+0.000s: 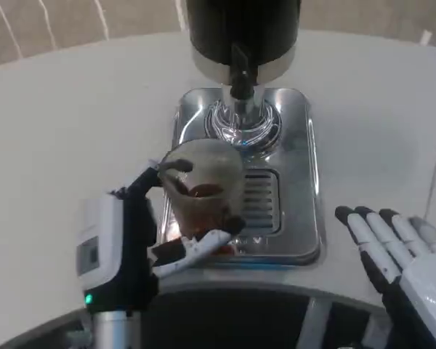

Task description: Grasp the cup under the faucet to collect the drink, then remove the cup.

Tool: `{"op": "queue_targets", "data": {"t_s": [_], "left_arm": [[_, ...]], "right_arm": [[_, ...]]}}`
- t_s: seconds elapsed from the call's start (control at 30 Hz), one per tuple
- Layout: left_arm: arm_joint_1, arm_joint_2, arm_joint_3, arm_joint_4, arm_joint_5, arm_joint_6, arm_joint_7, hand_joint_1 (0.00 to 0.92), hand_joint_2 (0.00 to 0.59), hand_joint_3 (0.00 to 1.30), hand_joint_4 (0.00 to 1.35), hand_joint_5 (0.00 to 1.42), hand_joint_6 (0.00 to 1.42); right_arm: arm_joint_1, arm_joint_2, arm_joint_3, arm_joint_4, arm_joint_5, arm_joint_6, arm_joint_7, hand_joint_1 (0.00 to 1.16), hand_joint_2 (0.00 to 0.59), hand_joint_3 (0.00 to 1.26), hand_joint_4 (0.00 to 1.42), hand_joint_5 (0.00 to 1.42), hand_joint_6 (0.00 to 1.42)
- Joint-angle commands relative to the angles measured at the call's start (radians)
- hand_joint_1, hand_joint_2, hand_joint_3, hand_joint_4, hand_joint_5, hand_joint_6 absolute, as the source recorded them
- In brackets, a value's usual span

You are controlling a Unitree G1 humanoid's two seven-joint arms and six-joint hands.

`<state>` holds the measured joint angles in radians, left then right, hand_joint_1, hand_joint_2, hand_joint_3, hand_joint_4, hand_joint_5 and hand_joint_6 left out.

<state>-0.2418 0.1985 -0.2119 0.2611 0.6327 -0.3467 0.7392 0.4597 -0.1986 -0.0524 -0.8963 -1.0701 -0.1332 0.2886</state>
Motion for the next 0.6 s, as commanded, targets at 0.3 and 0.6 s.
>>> {"op": "queue_targets", "data": {"t_s": [0.3, 0.6], "left_arm": [[0.126, 0.036, 0.034, -0.203, 0.023, -0.106, -0.051, 0.716, 0.085, 1.10, 1.23, 1.36, 1.42], [0.237, 0.081, 0.029, -0.337, 0.109, -0.164, -0.097, 0.717, 0.086, 1.10, 1.22, 1.36, 1.42]], "right_arm": [[0.013, -0.016, -0.003, 0.001, 0.021, -0.029, -0.037, 0.64, 0.386, 0.00, 0.00, 0.00, 0.00], [0.101, -0.068, -0.035, 0.008, 0.061, -0.126, -0.120, 0.42, 0.496, 0.00, 0.00, 0.00, 0.00]]}}
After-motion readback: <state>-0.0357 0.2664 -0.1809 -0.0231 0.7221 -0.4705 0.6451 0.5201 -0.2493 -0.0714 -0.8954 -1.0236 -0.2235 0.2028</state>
